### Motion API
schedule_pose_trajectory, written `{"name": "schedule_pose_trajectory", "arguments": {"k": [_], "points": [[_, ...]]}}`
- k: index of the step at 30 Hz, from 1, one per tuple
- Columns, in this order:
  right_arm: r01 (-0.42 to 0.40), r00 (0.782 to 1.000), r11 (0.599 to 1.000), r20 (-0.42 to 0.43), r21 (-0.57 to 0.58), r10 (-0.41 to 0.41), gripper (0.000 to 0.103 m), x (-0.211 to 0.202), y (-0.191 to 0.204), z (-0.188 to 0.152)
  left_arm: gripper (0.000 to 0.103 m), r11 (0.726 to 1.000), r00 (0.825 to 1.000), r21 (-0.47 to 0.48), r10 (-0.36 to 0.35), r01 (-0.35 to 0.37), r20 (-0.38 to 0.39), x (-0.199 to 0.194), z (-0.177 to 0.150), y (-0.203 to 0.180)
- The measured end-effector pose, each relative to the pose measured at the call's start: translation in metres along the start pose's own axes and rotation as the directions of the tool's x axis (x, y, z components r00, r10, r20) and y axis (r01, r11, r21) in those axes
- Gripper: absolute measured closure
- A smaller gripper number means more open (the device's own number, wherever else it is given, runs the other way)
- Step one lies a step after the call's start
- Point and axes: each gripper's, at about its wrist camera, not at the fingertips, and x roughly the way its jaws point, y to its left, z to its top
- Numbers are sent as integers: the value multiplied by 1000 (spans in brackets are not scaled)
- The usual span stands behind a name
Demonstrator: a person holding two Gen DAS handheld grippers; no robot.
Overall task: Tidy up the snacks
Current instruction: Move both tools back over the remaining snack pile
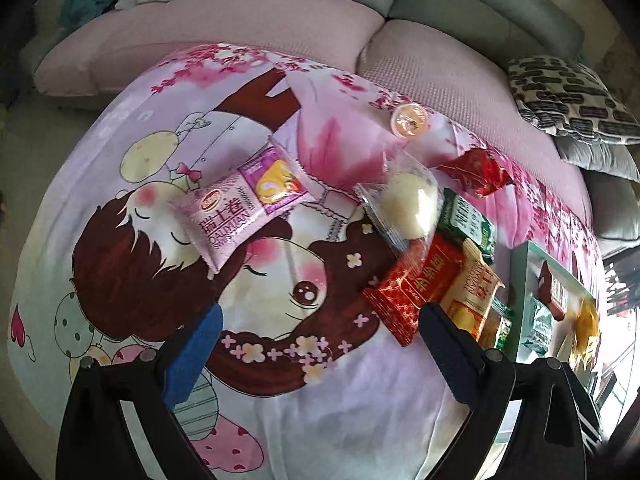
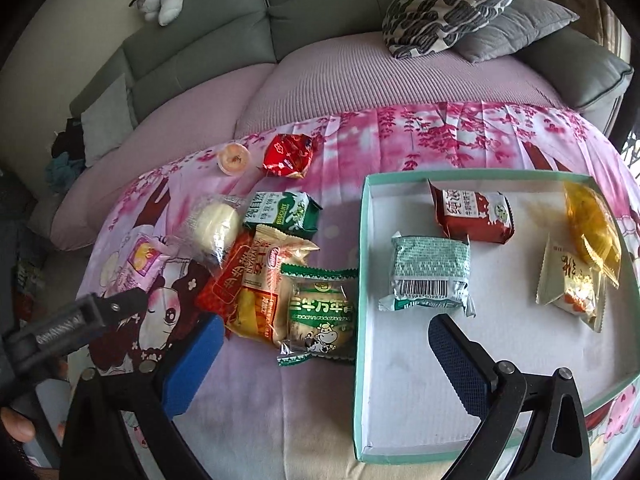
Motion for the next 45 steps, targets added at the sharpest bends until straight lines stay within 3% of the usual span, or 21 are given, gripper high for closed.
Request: {"name": "schedule_pose_trajectory", "arguments": {"k": [10,16,21,32,36,45], "points": [[37,999,999,-29,11,-37,0,13,-6,-1,5,1000,999,-12,-2,1,-38,13,7,6],[57,998,998,-28,25,-56,0,15,-12,1,5,995,999,-95,8,-11,-31,11,18,33],[60,998,998,-5,35,-60,0,14,-19,6,5,994,999,-110,20,-23,-32,11,19,38],[49,999,995,1,92,-50,0,12,-35,10,5,996,998,87,14,-9,-62,37,16,-25],[47,999,995,3,92,-47,0,12,-35,10,5,991,994,128,-24,37,-107,59,13,-44],[50,999,993,-13,103,-49,0,14,-38,10,5,967,997,255,26,-8,-71,84,10,-78]]}}
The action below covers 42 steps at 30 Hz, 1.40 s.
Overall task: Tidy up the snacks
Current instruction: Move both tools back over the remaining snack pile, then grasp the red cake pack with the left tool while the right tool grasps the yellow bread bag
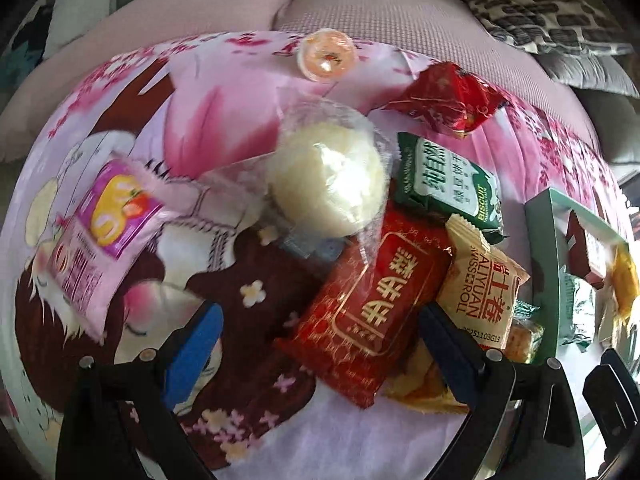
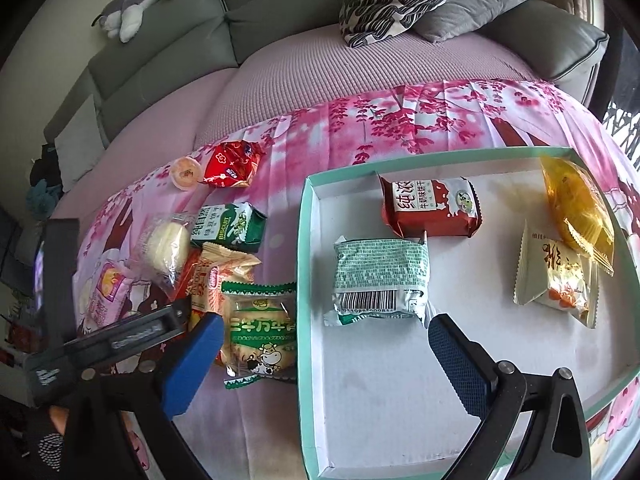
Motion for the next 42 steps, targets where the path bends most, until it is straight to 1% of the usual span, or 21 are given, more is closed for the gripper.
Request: {"name": "schedule_pose_trajectory", "arguments": {"k": [4,6,8,9,10,11,14,18,25,31,36,42], "points": [[3,1000,1000,-9,4,-3,0,2,0,0,5,999,1000,33,12,-12,3,3,1,-11],[7,1000,1000,-13,4,-7,0,3,0,-1,11,999,1000,39,3,-3,2,3,2,-14],[7,1000,1000,-15,3,-7,0,4,1,-1,22,999,1000,52,-14,14,0,1,2,-19],[7,1000,1000,-15,3,-7,0,4,1,-1,25,998,1000,58,-23,23,-1,0,2,-22],[7,1000,1000,-15,3,-7,0,4,1,-1,33,998,999,61,-35,35,-3,-1,2,-24],[8,1000,1000,-15,3,-8,0,4,1,-1,37,997,999,65,-45,45,-4,-2,2,-26],[7,1000,1000,-18,2,-7,0,4,1,-1,38,997,999,70,-37,37,-6,-3,1,-28],[6,1000,1000,-19,3,-6,0,4,0,-1,42,998,999,44,-42,43,-22,-1,-2,-31],[3,1000,1000,-23,8,-3,0,4,-2,-1,44,999,997,-24,-47,46,-58,-4,-10,-11],[-6,1000,1000,-19,11,6,0,2,-3,-1,46,996,996,-80,-34,27,-83,-8,-21,2],[-19,1000,1000,-13,13,19,0,0,-3,-2,46,988,995,-149,-44,31,-90,-9,-29,16],[-47,999,999,-1,-8,47,0,-2,4,-3,46,980,995,-200,-41,21,-95,-9,-36,31]]}}
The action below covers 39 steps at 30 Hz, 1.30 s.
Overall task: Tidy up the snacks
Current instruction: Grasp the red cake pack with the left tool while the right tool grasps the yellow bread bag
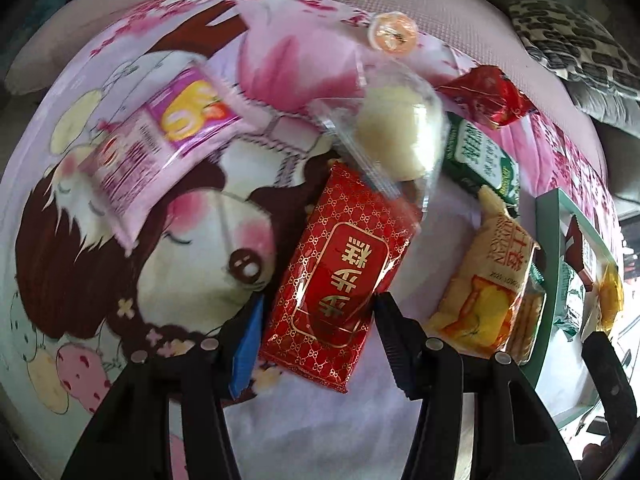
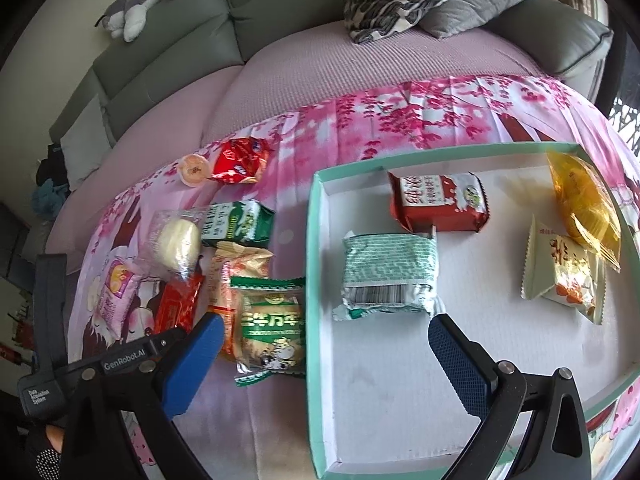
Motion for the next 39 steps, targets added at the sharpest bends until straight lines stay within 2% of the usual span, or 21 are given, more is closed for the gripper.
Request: {"name": "schedule_pose_trajectory", "arguments": {"k": [5,9,15,21,23,25,28,33,35,39], "points": [[-47,998,998,37,-34,48,0,-2,13,1,46,997,1000,-83,-3,2,-6,2,-7,25],[-65,996,992,59,-106,72,1,0,32,1,46,989,999,-145,-39,36,-12,4,-6,38],[-79,995,975,46,-208,91,4,15,60,0,46,983,998,-174,-58,54,-20,-3,5,63],[-65,997,962,27,-264,75,14,36,78,-5,46,974,996,-214,-88,81,-23,-1,12,78],[-41,999,958,21,-284,49,21,43,81,-7,46,972,996,-221,-91,83,-23,1,15,83],[-31,999,952,25,-304,40,22,46,83,-9,46,972,996,-222,-87,81,-20,0,16,87],[-40,998,945,23,-326,50,29,49,87,-10,46,971,996,-224,-85,78,-19,3,19,90],[-67,997,921,-3,-385,72,31,55,102,-20,46,970,996,-232,-84,77,-19,-3,21,91],[-88,996,911,-22,-404,87,38,57,109,-24,46,971,997,-228,-81,74,-20,-3,23,92],[-58,998,905,-27,-421,51,42,62,113,-28,46,975,998,-214,-66,60,-22,-7,25,87]]}}
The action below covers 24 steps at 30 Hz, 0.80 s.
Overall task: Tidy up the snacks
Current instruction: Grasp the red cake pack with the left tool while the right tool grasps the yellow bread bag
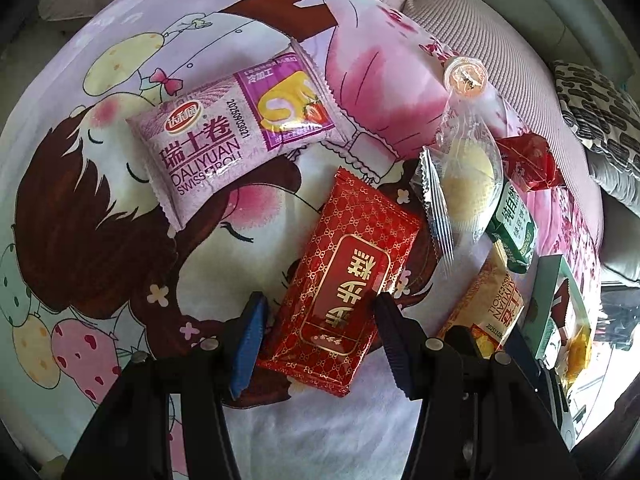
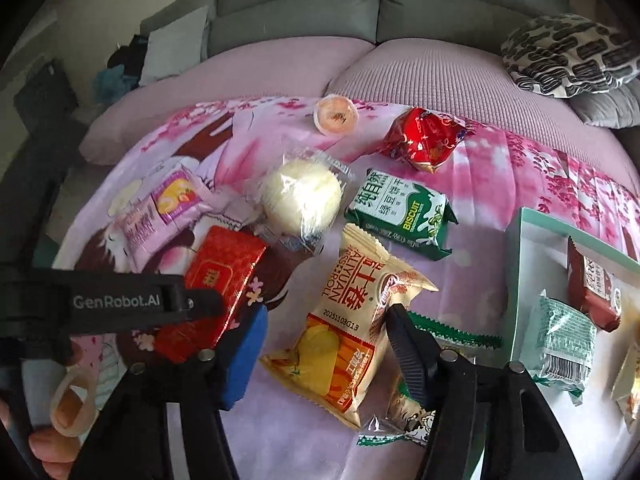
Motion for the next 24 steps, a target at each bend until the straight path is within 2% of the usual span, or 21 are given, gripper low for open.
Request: {"name": "schedule_pose_trajectory", "arguments": {"k": [8,13,20,24], "points": [[-17,1000,995,-20,95,19,54,6,-18,-1,37,997,999,59,50,-49,0,3,-5,-26],[-18,999,993,-42,120,23,62,4,-20,-2,37,991,996,99,93,-93,8,8,-6,-41],[-24,996,989,-87,144,37,63,-3,-16,-12,37,979,989,140,146,-150,37,16,-10,-64],[-41,992,985,-113,168,61,64,-10,-14,-22,37,977,987,144,153,-158,48,22,-13,-81]]}}
